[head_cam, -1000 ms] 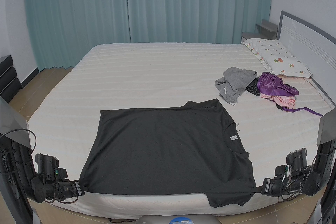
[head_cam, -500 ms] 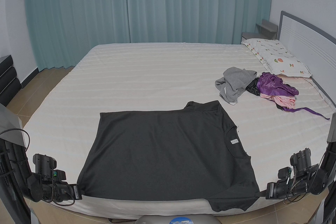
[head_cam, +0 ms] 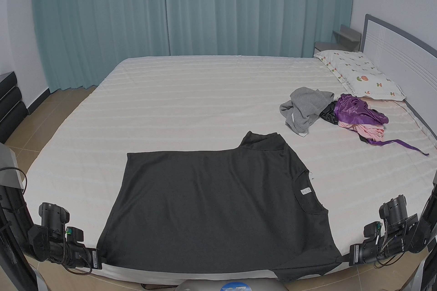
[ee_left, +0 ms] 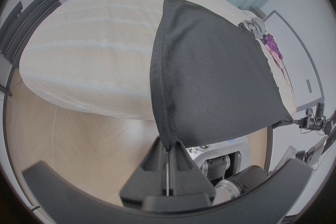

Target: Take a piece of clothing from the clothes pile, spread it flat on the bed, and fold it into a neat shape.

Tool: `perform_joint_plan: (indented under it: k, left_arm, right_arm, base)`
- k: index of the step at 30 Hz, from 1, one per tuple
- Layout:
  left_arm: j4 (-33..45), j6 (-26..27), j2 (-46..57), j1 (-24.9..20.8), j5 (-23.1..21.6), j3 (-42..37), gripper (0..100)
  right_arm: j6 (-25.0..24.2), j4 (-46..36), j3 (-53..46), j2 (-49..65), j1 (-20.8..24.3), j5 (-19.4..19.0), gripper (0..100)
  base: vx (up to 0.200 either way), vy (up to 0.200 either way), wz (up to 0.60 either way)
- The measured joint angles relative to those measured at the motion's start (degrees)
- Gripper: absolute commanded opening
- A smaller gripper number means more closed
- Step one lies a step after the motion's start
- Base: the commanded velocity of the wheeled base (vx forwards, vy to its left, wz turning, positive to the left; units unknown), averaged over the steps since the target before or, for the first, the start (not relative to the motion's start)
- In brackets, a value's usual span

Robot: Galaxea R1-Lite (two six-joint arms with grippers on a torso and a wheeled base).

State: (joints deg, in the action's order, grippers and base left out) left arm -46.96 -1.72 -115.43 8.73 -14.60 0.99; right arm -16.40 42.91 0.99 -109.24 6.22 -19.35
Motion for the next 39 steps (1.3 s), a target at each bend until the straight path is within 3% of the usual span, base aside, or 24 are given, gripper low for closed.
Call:
perform_joint_plan:
  k: [27,39]
  left_arm:
    - [13.68,6.96,7.52,-0.13,2.76,0.02,0]
    - [18.58,6.56,11.76,-0.13,3.88,1.16,0]
  right_arm:
    - [5.73,-14.18,0.00,7.73,0.41,2.95,0]
    - [5.45,-12.35,0.00,11.01,0.26,3.04,0]
  base:
    - [0.000,0.000,0.00]
    - [0.000,0.000,0.00]
